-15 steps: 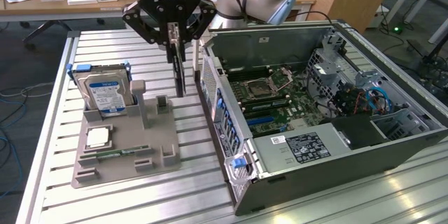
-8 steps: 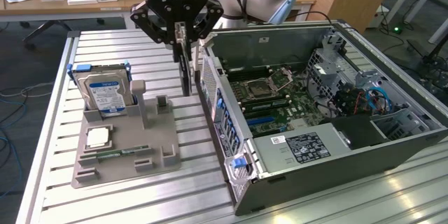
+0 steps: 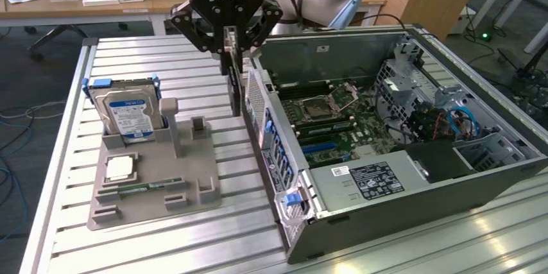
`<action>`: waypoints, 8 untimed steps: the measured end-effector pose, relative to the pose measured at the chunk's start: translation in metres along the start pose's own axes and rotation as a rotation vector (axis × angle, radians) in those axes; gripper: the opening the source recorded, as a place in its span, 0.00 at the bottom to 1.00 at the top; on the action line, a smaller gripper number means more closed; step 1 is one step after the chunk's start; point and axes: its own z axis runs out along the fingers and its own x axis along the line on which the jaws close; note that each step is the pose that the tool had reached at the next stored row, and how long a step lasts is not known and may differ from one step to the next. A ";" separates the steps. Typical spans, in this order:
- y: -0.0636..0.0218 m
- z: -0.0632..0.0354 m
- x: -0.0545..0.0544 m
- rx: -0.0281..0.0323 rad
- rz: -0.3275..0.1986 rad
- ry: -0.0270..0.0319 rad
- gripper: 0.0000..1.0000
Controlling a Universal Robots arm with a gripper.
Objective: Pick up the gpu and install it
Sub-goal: 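Pick up the gpu and move the gpu toward the slot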
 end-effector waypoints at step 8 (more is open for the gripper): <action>0.0016 0.0008 -0.013 0.0000 0.000 -0.0001 0.26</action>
